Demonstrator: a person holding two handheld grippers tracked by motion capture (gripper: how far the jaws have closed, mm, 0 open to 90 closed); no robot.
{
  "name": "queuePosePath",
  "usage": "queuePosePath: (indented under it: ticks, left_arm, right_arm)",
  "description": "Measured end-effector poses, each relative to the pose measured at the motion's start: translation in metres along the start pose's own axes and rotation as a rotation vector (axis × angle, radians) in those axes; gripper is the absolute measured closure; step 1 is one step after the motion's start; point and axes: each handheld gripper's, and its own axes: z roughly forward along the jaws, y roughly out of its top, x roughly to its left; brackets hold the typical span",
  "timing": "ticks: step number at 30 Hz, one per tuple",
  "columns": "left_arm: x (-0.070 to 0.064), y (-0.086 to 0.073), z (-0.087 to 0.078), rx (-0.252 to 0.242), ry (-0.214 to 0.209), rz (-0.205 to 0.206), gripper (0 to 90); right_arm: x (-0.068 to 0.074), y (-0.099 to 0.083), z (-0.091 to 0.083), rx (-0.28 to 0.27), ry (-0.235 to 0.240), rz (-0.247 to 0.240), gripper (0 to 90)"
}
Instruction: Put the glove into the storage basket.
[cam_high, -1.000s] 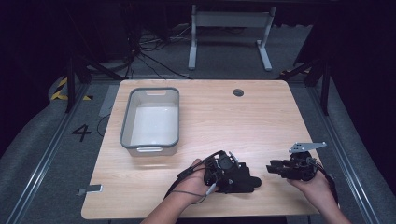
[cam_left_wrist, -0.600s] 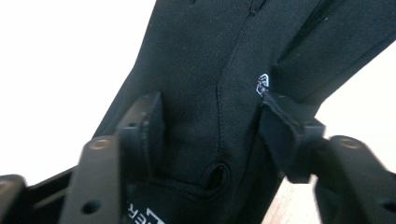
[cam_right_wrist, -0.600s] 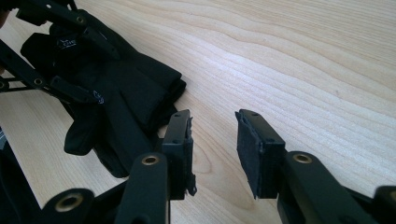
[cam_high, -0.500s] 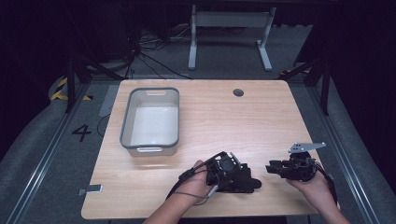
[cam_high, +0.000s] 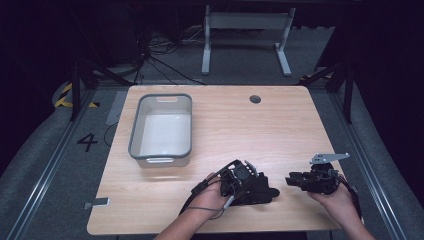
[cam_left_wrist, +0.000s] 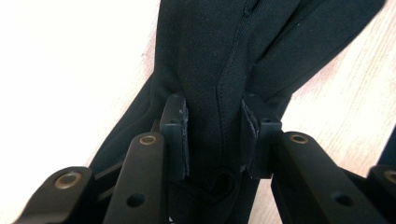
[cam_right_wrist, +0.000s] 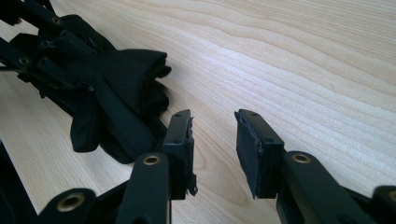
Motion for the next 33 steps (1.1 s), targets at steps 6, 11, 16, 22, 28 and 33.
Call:
queuePosePath:
  ticks: [6,11,16,22,28,33]
  left_arm:
    - [0.004,-0.004,-0.022,-0.039,-0.02,-0.031,66.9]
    - [0.011,-0.01,-0.046,-0.096,-0.022,-0.074,66.7]
    - [0.019,-0.017,-0.069,-0.135,-0.009,-0.106,66.6]
    - [0.029,-0.026,-0.089,-0.194,0.01,-0.149,66.6]
    - [0.039,-0.036,-0.106,-0.252,0.018,-0.212,66.4]
    - [0.05,-0.05,-0.121,-0.282,0.061,-0.276,66.4]
  right_arm:
    - [0.001,0.0,0.0,-0.004,0.0,-0.003,66.1]
    - [0.001,0.001,0.002,-0.001,0.002,-0.006,66.0]
    - [0.001,0.001,0.004,0.005,0.0,-0.005,66.0]
    - [0.001,0.002,0.007,0.011,0.008,-0.008,65.9]
    - [0.001,0.002,0.01,0.015,0.01,-0.008,65.9]
    - [0.002,0.009,0.014,0.009,0.027,-0.022,65.8]
